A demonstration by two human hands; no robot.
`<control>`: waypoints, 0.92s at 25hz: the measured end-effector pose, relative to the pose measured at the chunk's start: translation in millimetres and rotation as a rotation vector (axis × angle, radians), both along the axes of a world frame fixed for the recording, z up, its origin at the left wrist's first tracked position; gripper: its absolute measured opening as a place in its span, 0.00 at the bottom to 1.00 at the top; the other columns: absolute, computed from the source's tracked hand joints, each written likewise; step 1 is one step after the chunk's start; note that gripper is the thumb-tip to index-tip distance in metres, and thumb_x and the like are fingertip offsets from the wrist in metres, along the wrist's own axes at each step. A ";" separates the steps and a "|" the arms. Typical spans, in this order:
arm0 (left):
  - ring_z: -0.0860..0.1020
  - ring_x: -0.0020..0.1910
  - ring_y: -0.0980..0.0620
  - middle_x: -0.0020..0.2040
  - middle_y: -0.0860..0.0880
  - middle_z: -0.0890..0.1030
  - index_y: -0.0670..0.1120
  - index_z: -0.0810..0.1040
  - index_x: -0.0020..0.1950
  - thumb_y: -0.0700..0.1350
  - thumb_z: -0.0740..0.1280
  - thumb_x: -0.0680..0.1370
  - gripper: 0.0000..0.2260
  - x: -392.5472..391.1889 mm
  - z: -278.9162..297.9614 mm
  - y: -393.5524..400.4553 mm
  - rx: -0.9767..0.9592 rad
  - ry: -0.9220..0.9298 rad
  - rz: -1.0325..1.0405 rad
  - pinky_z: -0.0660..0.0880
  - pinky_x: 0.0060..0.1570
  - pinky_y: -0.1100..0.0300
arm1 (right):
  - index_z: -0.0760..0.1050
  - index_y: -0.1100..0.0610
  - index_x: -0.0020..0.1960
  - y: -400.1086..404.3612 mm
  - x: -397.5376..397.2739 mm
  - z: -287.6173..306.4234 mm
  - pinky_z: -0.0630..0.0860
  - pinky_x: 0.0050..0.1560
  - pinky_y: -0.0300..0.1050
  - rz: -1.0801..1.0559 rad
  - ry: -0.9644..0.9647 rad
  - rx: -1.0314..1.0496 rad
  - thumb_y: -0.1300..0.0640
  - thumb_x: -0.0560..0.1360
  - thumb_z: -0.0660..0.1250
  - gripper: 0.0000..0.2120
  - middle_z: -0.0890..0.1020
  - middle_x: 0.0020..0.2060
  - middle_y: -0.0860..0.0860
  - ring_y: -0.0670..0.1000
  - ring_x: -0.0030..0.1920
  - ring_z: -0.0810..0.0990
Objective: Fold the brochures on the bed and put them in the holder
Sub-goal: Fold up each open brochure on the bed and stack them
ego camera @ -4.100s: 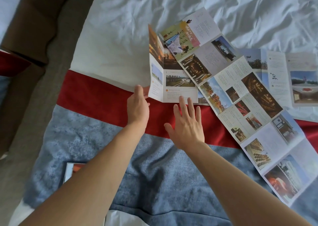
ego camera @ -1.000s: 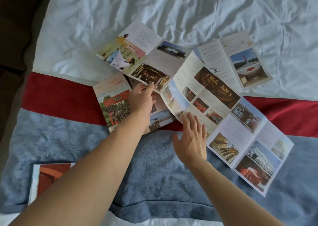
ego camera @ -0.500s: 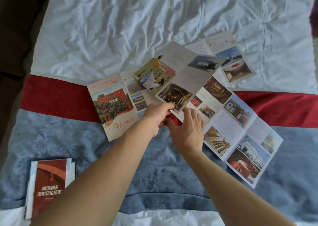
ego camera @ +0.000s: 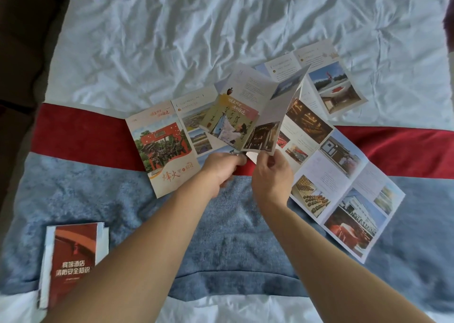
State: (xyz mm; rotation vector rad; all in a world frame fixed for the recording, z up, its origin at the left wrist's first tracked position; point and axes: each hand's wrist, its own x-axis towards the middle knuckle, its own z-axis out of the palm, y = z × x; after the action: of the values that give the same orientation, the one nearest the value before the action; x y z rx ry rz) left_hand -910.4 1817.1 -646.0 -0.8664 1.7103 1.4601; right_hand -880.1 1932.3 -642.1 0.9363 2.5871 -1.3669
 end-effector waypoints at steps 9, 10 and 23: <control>0.80 0.47 0.53 0.61 0.48 0.77 0.48 0.72 0.63 0.43 0.69 0.77 0.15 -8.4 -19.0 -15.4 -0.302 0.303 0.216 0.77 0.41 0.60 | 0.72 0.56 0.37 20.0 22.5 -11.7 0.74 0.32 0.52 -0.149 -0.097 0.031 0.54 0.75 0.56 0.12 0.78 0.31 0.52 0.56 0.32 0.75; 0.78 0.53 0.52 0.66 0.47 0.73 0.47 0.69 0.69 0.44 0.70 0.76 0.22 -9.0 -21.9 -15.8 -0.421 0.361 0.079 0.76 0.49 0.59 | 0.72 0.56 0.37 22.9 25.9 -12.8 0.75 0.34 0.54 -0.150 -0.100 0.038 0.53 0.74 0.55 0.12 0.79 0.31 0.52 0.57 0.34 0.77; 0.80 0.46 0.48 0.51 0.50 0.82 0.48 0.78 0.57 0.47 0.68 0.76 0.10 -13.8 -26.9 -3.4 -0.604 0.492 -0.207 0.72 0.35 0.59 | 0.69 0.54 0.35 45.2 37.6 -12.2 0.68 0.30 0.45 -0.113 -0.103 0.097 0.52 0.71 0.55 0.10 0.77 0.28 0.51 0.52 0.29 0.72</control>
State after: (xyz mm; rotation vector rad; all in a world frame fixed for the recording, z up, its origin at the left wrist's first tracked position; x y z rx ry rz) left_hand -924.2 1813.7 -672.8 -0.6162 2.6031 1.0763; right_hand -842.5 1977.4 -654.3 1.1513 2.5793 -1.1915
